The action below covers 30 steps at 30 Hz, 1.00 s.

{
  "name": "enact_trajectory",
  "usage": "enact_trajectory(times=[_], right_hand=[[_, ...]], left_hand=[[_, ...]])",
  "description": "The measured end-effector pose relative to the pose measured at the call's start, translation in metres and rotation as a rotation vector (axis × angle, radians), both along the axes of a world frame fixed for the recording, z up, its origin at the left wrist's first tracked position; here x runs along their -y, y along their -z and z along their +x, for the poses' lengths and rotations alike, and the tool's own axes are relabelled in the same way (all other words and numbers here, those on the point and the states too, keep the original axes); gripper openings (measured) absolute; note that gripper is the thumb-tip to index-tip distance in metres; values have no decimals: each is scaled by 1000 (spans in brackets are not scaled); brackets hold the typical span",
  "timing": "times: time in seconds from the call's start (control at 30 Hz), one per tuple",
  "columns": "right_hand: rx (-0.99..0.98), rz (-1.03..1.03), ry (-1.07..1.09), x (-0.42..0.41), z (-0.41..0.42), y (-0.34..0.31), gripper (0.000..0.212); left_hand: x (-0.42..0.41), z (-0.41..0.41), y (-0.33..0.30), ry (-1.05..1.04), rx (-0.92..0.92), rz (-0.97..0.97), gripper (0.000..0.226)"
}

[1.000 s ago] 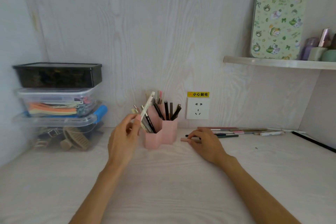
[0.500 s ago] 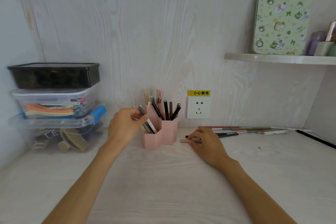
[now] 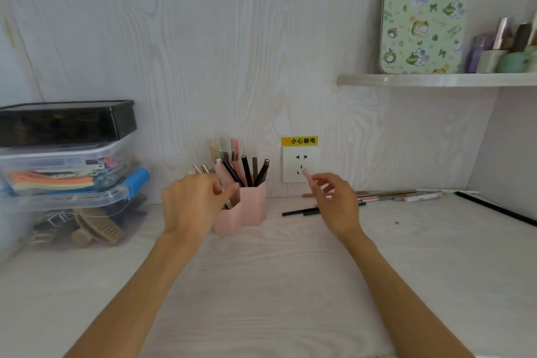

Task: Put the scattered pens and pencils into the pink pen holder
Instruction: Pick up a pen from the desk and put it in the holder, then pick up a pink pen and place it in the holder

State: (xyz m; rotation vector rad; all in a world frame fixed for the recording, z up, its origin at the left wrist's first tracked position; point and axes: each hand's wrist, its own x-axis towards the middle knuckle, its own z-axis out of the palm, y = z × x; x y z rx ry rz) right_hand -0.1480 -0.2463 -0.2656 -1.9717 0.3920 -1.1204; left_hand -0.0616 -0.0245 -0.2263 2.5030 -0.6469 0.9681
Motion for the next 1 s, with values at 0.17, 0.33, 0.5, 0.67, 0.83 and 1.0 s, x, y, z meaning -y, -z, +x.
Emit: enact_trajectory(times=[0.17, 0.33, 0.5, 0.67, 0.83, 1.0], right_hand=[[164, 401, 71, 11, -2, -7, 15], [299, 768, -20, 16, -11, -14, 16], [393, 805, -98, 11, -15, -19, 32], [448, 649, -201, -9, -15, -31, 33], [499, 553, -266, -45, -4, -47, 29], [395, 195, -213, -72, 13, -51, 26]], left_hand=[[49, -36, 29, 447, -71, 94, 19], [96, -33, 58, 404, -307, 338, 48], [89, -32, 60, 350, -272, 247, 32], [38, -22, 61, 438, -194, 270, 29], [-6, -14, 65, 457, -272, 207, 26], [-19, -11, 60, 380, -362, 98, 33]])
